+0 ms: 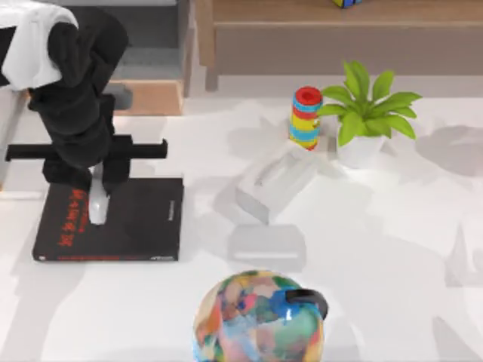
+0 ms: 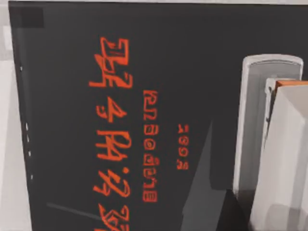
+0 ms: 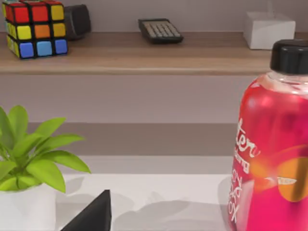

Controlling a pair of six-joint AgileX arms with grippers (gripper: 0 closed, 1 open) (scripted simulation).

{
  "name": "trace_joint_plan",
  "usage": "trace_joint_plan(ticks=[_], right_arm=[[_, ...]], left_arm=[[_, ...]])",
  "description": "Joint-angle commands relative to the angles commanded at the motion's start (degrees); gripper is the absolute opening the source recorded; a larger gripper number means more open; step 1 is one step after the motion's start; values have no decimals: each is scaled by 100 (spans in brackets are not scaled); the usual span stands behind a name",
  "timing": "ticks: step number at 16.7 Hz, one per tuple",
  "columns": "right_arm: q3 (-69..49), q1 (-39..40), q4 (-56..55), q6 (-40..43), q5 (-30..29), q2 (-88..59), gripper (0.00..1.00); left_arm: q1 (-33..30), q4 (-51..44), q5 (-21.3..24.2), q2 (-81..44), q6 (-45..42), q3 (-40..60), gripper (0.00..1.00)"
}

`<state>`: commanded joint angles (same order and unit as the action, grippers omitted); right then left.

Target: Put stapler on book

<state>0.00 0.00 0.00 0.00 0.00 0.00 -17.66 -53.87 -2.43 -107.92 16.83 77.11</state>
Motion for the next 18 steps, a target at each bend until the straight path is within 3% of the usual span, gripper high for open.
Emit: trace_joint_plan(ticks=[8, 18], right_arm=[[0, 0, 0, 0, 0, 0, 100], [0, 0, 0, 0, 0, 0, 100]], left_arm=[[2, 457, -6, -195, -11, -270, 0], [2, 457, -6, -195, -11, -270, 75]])
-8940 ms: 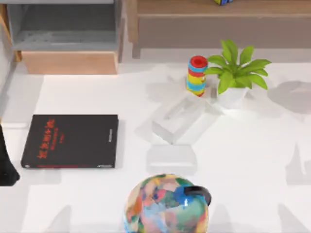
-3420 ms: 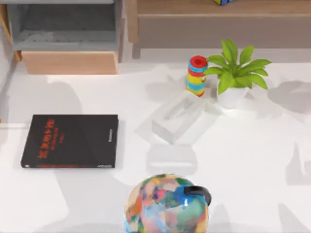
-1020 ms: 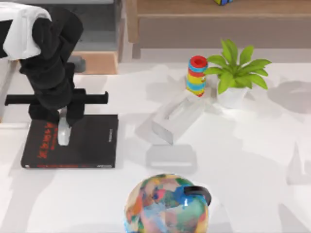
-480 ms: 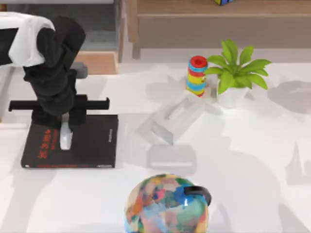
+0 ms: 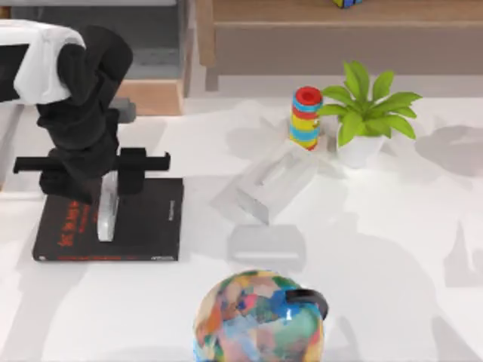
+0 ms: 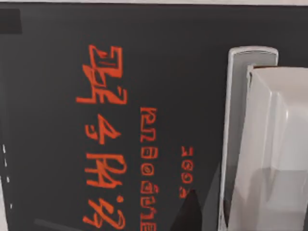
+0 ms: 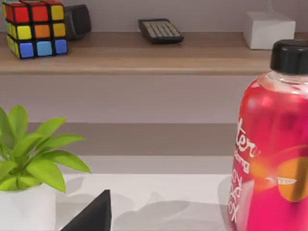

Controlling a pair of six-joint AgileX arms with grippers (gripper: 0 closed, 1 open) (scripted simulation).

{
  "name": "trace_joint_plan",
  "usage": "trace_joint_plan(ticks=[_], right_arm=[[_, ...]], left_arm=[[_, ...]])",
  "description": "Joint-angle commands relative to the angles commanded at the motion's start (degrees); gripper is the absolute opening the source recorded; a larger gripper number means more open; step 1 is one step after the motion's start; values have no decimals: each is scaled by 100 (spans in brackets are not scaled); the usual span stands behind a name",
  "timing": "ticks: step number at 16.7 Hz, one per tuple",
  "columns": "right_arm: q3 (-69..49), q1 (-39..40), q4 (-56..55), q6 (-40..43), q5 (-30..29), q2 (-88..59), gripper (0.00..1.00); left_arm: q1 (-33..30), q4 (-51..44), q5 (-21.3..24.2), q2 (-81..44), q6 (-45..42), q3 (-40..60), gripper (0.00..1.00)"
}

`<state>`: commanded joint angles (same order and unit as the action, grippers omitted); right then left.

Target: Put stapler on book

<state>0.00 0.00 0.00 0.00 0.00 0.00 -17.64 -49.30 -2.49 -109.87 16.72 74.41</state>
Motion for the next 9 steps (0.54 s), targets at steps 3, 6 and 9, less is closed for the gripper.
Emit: trace_joint_plan(ticks=[3, 6, 9], right_arm=[[0, 0, 0, 0, 0, 0, 100], [0, 0, 0, 0, 0, 0, 100], [0, 0, 0, 0, 0, 0, 100]], left_arm=[[0, 0, 0, 0, 0, 0, 98], [0, 0, 0, 0, 0, 0, 100], [0, 0, 0, 0, 0, 0, 100]])
